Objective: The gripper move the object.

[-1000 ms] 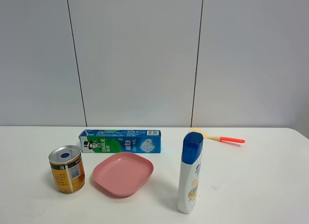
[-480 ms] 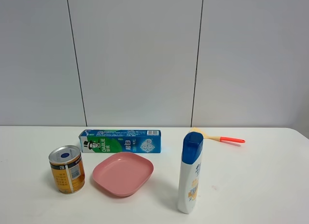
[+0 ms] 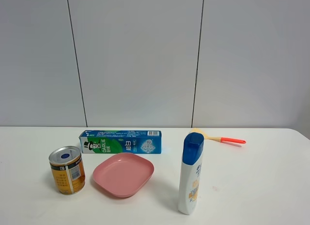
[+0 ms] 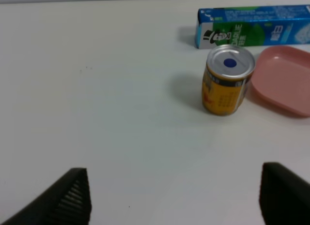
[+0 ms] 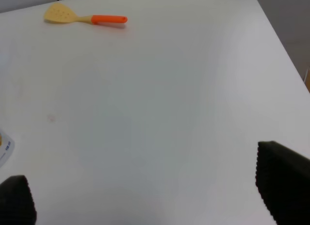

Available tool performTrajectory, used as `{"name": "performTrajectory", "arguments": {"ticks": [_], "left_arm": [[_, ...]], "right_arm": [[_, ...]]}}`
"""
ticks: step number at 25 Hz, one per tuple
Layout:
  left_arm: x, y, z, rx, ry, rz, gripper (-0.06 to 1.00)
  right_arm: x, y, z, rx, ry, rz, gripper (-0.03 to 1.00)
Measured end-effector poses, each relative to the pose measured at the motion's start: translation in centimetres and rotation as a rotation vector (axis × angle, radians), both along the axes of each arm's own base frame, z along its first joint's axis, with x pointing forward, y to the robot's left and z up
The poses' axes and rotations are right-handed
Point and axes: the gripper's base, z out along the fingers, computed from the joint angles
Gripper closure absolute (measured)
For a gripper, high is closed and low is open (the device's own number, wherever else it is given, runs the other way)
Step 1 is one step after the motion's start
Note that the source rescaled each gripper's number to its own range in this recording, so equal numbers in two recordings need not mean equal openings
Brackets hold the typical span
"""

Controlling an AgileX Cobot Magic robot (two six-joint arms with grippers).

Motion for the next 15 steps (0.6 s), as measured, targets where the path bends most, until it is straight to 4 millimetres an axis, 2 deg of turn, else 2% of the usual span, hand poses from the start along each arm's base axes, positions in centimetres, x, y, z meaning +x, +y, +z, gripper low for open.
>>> {"name": "performTrajectory", "arguments": {"ticks": [15], "left_arm": [[0.0, 0.0, 0.0, 0.0, 0.0, 0.0, -0.06]], "right_arm": [[0.0, 0.02, 0.0, 0.002, 0.0, 0.001, 0.2]]}}
